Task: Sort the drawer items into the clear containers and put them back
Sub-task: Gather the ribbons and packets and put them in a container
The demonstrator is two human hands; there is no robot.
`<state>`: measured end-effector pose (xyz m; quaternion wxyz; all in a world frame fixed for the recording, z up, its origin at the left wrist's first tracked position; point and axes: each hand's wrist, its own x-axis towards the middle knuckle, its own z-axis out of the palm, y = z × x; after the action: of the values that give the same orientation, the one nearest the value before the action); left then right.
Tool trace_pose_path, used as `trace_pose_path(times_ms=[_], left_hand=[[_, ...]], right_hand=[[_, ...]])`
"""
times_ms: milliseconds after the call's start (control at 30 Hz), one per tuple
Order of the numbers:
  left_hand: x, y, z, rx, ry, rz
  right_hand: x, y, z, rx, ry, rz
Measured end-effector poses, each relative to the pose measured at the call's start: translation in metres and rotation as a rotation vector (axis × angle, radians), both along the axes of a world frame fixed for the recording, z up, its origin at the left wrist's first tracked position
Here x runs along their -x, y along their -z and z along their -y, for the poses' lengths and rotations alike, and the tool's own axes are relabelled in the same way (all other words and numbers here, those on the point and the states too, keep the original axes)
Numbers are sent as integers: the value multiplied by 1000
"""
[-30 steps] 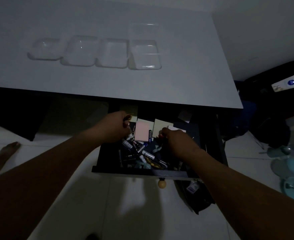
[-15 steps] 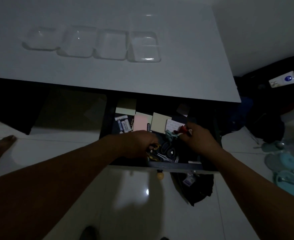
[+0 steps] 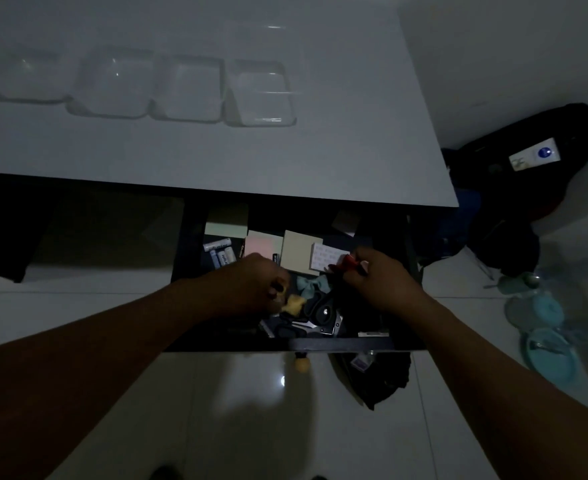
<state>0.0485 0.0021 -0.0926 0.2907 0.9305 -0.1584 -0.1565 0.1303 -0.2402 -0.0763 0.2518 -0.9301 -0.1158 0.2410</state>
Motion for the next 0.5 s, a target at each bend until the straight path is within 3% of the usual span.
trace_pose_path(times_ms=[233,367,500], left_hand=[[-13,-39,-33,4,-394,-2],[-5,-48,-52,48,-388,250],[3,-48,-67,84,-444,373]], right_hand=[[7,7,-30,140,-399,34],[15,15,-47,222,-468,91],[20,15,-60,228,-477,138]])
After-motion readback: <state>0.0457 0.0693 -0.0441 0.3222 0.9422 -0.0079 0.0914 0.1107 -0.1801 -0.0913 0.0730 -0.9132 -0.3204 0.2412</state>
